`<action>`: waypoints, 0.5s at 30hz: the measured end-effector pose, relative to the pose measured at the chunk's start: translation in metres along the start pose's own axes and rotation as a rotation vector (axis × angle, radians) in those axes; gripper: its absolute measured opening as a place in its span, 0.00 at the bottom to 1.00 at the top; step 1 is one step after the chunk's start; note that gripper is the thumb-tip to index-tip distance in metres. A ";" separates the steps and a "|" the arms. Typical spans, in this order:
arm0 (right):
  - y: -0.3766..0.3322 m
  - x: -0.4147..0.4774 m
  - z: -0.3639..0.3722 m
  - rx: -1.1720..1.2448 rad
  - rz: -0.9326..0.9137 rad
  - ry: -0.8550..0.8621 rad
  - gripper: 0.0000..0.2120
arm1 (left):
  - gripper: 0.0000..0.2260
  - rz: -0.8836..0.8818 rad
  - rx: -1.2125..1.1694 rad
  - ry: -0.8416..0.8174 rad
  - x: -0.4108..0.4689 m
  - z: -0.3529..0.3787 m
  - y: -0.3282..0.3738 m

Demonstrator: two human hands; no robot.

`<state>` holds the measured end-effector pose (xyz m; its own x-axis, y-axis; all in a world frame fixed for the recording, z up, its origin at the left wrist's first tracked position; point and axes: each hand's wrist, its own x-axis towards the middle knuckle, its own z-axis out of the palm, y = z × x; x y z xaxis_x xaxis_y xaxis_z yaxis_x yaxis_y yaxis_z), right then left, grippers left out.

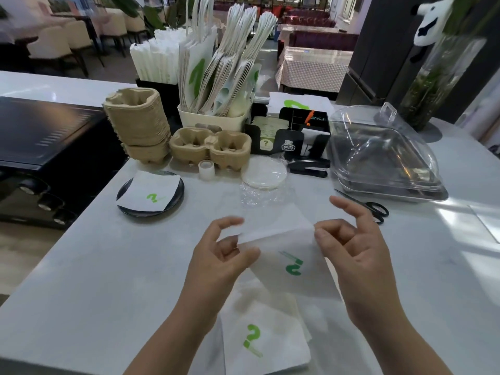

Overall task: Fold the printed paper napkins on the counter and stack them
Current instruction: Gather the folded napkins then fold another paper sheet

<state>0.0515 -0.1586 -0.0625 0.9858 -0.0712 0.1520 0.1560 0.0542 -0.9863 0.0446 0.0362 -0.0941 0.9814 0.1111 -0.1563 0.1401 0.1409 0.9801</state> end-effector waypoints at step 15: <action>-0.022 -0.002 -0.006 -0.703 -0.442 -0.181 0.11 | 0.26 0.246 0.324 0.026 -0.026 -0.016 0.041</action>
<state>0.0457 -0.1656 -0.0418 0.8474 0.2234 0.4817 0.5132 -0.5770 -0.6354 0.0223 0.0553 -0.0516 0.9877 0.1284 0.0892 -0.0608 -0.2099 0.9758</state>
